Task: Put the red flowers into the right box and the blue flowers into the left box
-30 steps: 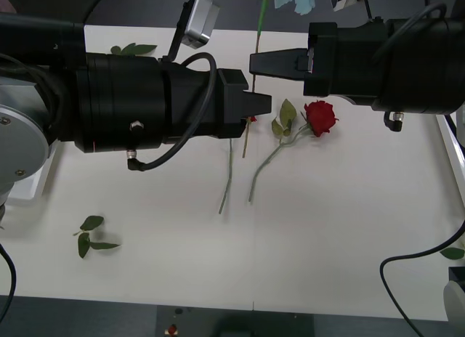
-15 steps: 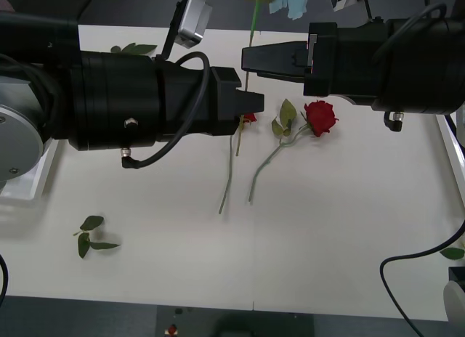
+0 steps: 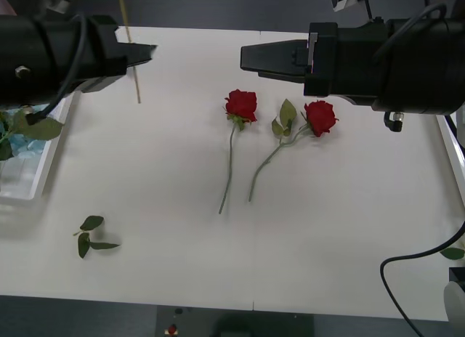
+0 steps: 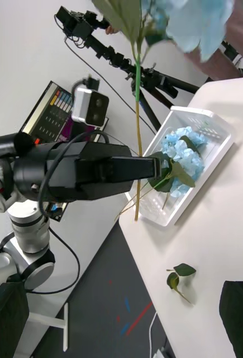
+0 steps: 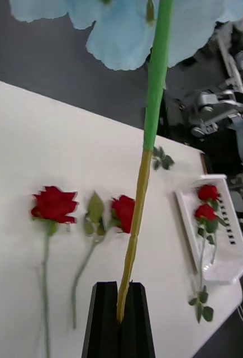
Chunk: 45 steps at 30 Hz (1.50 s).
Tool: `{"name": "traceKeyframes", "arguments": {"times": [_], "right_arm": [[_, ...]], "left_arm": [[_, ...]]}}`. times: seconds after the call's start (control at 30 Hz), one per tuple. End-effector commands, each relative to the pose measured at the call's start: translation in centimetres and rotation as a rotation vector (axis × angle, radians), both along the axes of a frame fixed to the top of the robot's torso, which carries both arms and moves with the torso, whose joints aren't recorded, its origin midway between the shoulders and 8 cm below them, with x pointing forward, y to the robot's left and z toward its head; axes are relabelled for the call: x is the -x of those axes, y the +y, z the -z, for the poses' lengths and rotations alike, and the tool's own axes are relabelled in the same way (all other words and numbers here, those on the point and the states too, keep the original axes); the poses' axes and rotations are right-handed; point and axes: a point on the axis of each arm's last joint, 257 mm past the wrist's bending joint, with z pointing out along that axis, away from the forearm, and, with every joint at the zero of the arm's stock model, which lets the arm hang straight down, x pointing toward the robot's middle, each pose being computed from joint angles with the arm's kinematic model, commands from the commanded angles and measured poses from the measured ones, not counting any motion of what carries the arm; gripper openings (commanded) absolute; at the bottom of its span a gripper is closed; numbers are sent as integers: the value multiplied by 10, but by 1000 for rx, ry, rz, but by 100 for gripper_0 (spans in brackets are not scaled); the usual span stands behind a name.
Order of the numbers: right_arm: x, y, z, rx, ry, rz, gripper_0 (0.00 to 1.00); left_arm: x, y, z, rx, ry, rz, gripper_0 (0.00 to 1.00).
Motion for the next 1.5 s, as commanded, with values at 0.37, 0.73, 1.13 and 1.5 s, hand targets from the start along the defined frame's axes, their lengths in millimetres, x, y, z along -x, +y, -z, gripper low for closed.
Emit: {"name": "traceKeyframes", "arguments": {"times": [0.37,0.73,1.13,1.5], "right_arm": [[-36,-53,20,155,95,242,100],[-82,-101,76,189,393,582,100],[-98,-122,134,212,625,847,100],[-94,-106,179,321,784,999,100]], "left_arm": [[-10,246,32,-134,73,-465,0],[7,409,101,-348,88,-680,0],[1,451,180,-487,126,-700,0],[11,454,196,-538,149,-683,50]]}}
